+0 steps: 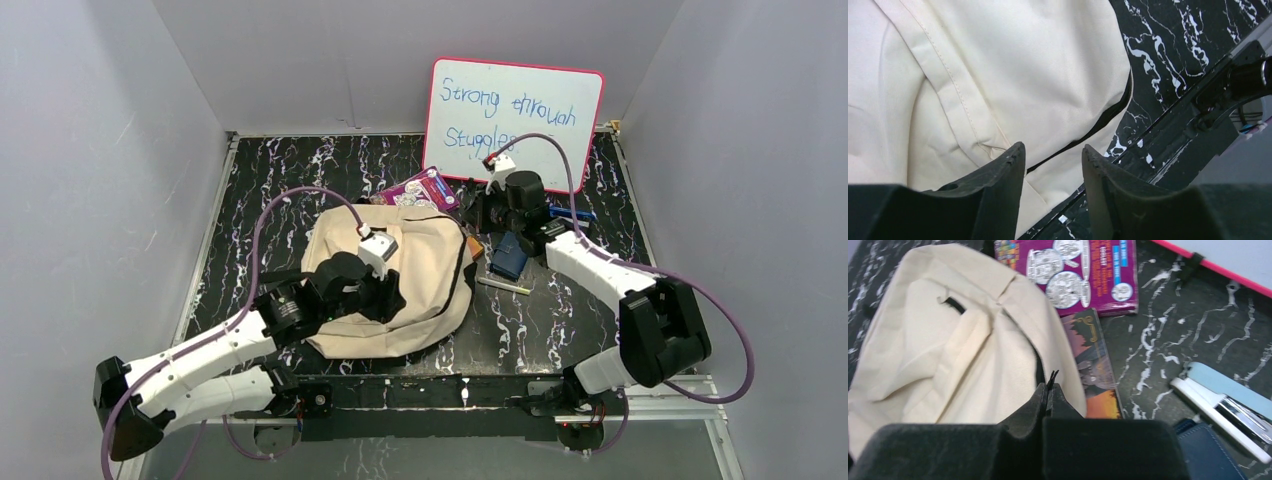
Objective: Pack the student bag
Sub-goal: Unzip the student bag at the center of the board.
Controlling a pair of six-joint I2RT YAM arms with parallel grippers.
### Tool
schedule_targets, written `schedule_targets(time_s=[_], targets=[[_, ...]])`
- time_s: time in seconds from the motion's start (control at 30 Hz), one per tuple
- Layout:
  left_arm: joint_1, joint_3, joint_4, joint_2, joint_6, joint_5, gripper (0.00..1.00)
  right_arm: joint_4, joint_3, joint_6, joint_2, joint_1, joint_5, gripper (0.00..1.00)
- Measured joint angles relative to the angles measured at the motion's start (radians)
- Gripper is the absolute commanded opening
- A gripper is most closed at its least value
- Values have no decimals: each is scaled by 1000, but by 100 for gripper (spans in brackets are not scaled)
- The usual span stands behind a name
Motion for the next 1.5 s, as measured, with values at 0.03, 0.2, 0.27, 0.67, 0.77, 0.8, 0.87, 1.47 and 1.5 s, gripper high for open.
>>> schedule_targets(time_s=[0.03,0.2,0.27,0.67,0.77,0.8,0.87,1.47,1.5], targets=[[-1,8,-13,-2,-7,-6,46,5,0,-1,-2,-2,-37,0],[-1,106,-23,66,-21,-10,49,11,-39,8,-69,22,-145,0],[-1,154,1,120,-29,-10,50,6,-68,17,-114,37,-156,0],[-127,292,154,466,-68,-105,52,-84,-141,181,-264,54,-74,0],[-196,309,154,518,-63,-141,52,-101,-146,237,-279,54,-69,0],[-217,318,155,540,-59,-161,52,-103,-148,251,-280,54,-71,0],[-254,336,153,580,-49,-211,52,-103,-151,275,-280,54,-76,0],[-308,380,-82,666,-95,-568,0,-105,-158,338,-298,60,-151,0],[-307,376,-97,652,-98,-577,0,-103,-156,337,-295,65,-154,0]])
